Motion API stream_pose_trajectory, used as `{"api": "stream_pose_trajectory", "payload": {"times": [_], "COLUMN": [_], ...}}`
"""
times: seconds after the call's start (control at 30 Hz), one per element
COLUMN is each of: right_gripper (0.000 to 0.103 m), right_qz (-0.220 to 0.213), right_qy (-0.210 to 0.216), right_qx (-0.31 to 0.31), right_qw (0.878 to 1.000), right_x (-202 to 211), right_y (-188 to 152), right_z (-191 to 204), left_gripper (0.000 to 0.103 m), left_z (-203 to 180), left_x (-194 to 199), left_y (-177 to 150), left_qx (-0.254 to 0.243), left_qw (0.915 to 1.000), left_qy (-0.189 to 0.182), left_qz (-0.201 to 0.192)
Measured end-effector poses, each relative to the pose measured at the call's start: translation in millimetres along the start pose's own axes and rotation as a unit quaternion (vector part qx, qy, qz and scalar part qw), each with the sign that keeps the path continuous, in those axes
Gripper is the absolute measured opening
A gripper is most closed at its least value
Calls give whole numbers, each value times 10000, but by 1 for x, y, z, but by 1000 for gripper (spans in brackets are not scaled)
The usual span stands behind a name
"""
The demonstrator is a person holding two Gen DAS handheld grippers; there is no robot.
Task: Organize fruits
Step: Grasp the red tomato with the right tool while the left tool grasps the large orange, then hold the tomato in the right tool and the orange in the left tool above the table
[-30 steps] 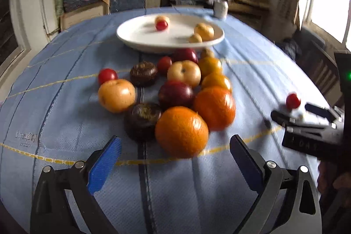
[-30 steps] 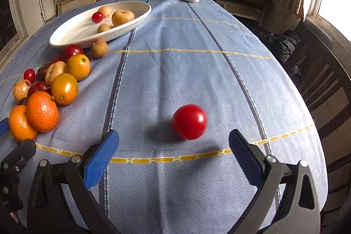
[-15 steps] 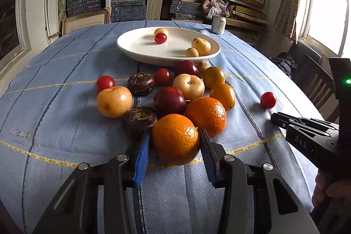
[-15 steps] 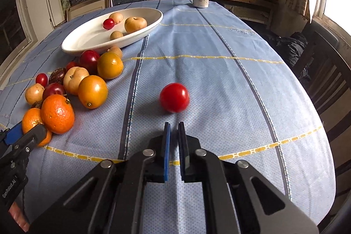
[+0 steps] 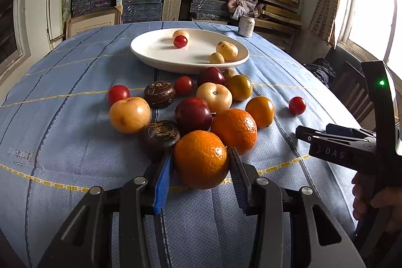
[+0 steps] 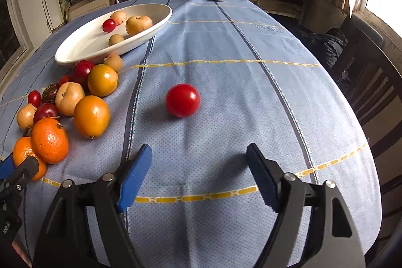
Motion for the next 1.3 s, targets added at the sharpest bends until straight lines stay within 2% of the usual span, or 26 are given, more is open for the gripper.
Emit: {"api": "stream_pose_trajectory", "payload": {"times": [0.07,0.17,0.3,0.4,0.47,0.97,1.03,1.1,1.17,1.2,1.3], "right_gripper": [80,81,87,88,90,91,84,55,37,31,30], "right_qz": [82,-69,30,85,138,142,122,23,-50,-60,-76], "right_qy": [-32,-186,-176,-93,-47,-12,6,30,88,105,111], "right_qx": [42,140,159,57,-3,68,70,105,196,247,356], "right_qw": [10000,9997,9997,9999,9999,9999,9999,9999,9998,9996,9993], "right_x": [-3,-4,-13,-19,-23,-39,-39,-35,-33,-32,-31], "right_y": [2,13,17,20,23,40,41,42,44,44,43], "right_z": [0,1,6,6,6,14,15,17,21,23,28], "left_gripper": [44,44,44,42,42,42,42,42,43,43,43], "left_z": [0,-1,0,-2,-2,-3,-4,-4,-5,-5,-6], "left_x": [0,1,-10,-12,-14,-16,-16,-16,-17,-17,-17], "left_y": [0,-1,-8,-11,-9,-8,-8,-8,-8,-8,-8], "left_qx": [-39,-97,-56,-205,-124,-233,-263,-292,-332,-345,-365], "left_qw": [10000,10000,9996,9994,9996,9993,9991,9990,9989,9988,9987], "left_qy": [23,11,-29,139,25,129,139,146,165,173,179], "left_qz": [-1,12,276,245,247,281,288,291,298,300,300]}}
Point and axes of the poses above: each gripper's, at about its wrist camera, not at the fingertips, and x roughly against the way its jaws point, z to its left, y to its top, the point moved 9 cm from there along -x, roughly the way its jaws point, and after that the axes turned 1 degree about -x, right-handed, at the moved point
